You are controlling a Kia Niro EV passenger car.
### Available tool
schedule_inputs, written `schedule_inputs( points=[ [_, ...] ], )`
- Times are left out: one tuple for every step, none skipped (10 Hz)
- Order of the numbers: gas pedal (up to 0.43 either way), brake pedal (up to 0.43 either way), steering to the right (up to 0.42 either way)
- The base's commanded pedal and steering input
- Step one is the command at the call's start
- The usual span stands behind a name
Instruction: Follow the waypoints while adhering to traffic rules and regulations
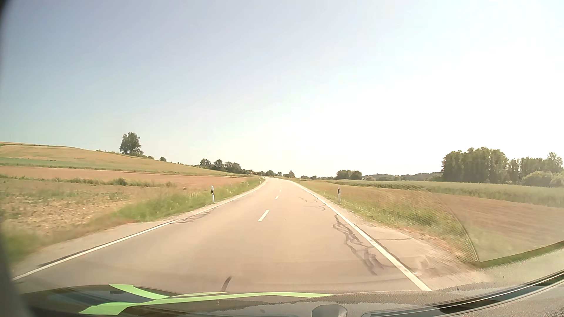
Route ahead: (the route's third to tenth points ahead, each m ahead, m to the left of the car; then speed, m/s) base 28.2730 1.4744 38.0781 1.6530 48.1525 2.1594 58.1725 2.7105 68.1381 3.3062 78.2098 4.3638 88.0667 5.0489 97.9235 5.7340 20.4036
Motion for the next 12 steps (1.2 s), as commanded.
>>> schedule_inputs(
  points=[
    [0.339,0.000,-0.012],
    [0.339,0.000,-0.012],
    [0.339,0.000,-0.012],
    [0.339,0.000,-0.011],
    [0.339,0.000,-0.011],
    [0.339,0.000,-0.010],
    [0.339,0.000,-0.010],
    [0.339,0.000,-0.009],
    [0.339,0.000,-0.007],
    [0.350,0.000,-0.006],
    [0.358,0.000,-0.006],
    [0.370,0.000,-0.006]
  ],
)
